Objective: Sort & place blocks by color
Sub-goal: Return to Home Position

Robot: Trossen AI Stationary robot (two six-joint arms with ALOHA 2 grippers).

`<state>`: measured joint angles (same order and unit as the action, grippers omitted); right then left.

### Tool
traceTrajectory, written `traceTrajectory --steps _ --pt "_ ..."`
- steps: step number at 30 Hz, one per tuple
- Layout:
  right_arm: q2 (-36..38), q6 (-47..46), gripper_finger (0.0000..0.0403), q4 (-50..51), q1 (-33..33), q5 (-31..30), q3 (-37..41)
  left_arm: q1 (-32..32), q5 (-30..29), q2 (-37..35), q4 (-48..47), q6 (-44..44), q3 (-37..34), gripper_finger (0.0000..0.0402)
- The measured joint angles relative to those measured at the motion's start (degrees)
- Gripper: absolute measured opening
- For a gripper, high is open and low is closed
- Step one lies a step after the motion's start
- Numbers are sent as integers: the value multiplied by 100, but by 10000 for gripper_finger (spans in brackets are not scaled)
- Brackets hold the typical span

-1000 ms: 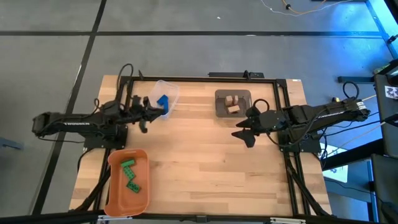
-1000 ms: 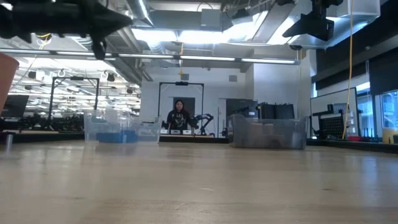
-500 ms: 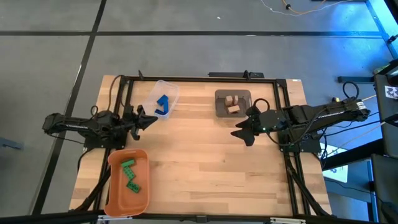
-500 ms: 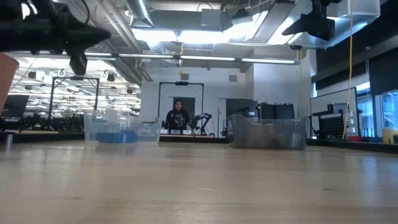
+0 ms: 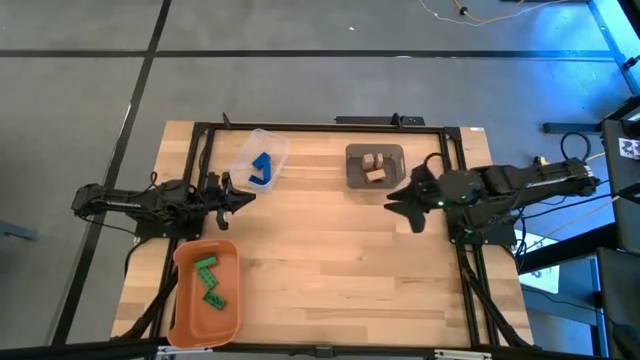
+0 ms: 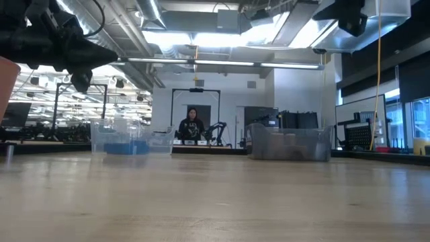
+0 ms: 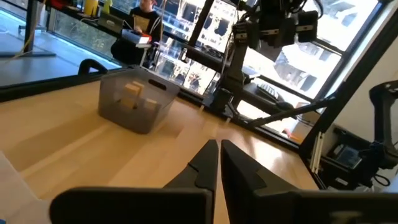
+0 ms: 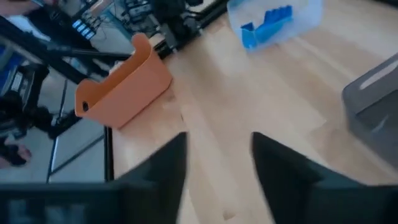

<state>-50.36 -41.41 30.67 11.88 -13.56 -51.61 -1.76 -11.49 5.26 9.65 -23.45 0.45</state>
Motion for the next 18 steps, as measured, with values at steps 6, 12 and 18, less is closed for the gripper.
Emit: traceTrajectory --steps 6,12,18 --pt "1266 649 24 -804 -2 45 1095 2 1 0 9 1 0 20" --pt "3002 1053 9 -2027 -185 589 2613 2 1 0 15 -1 0 28" --pt "4905 1184 5 -2150 -251 671 3748 2 1 0 17 1 0 25"
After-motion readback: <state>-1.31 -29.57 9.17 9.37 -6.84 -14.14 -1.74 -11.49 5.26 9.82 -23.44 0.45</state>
